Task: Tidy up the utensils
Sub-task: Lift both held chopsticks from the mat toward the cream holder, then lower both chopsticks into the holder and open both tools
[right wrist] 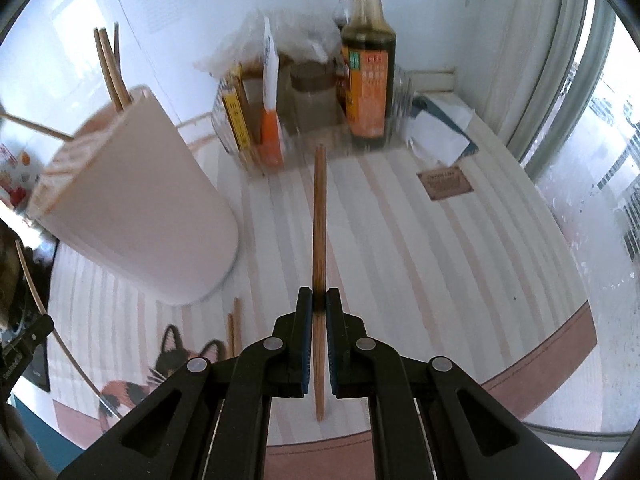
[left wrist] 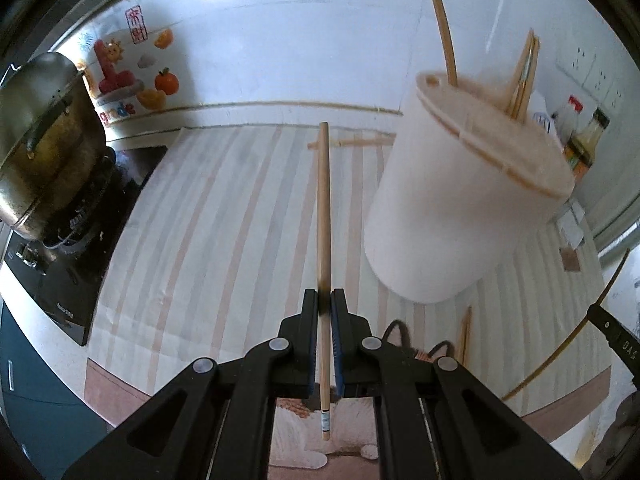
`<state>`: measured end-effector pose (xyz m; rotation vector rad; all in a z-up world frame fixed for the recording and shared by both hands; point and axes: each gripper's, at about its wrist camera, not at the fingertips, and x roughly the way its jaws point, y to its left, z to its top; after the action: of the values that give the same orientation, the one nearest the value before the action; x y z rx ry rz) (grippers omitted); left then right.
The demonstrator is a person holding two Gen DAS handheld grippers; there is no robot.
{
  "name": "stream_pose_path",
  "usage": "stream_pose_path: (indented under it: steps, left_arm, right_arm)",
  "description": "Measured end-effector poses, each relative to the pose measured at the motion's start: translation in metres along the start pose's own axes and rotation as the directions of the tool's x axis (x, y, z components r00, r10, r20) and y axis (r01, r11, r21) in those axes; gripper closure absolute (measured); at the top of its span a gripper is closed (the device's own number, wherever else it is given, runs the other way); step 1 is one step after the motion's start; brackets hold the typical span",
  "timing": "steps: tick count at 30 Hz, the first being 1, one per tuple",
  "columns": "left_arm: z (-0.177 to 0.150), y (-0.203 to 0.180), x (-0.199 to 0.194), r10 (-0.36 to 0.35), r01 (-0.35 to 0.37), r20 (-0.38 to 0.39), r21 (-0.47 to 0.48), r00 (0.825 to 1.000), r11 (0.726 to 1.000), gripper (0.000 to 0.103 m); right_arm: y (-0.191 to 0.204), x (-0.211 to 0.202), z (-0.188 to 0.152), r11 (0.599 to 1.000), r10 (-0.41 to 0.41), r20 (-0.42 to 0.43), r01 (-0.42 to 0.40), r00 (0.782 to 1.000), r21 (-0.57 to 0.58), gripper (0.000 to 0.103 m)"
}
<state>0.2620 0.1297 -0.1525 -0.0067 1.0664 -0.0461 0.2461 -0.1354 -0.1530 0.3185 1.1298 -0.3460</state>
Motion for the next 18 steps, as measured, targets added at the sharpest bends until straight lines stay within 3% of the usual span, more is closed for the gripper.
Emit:
stream_pose_path:
  steps: [9,18]
  left_arm:
    - [0.037,0.015,-0.053,-0.019,0.031,0.153,-0.076,0.988,0.997,0.099]
    - [0.084,0.019,-0.15,-0.055,0.114,0.371,-0.138,0.927,0.984,0.099]
  right_arm:
    - [0.006,-0.031,0.032,1.0,0.02,0.127,-0.021,0.992,0.012,0.096]
    - [0.008,-0.099,0.093,0.983,0.143,0.238,-0.165,0.961,0.078,0.096]
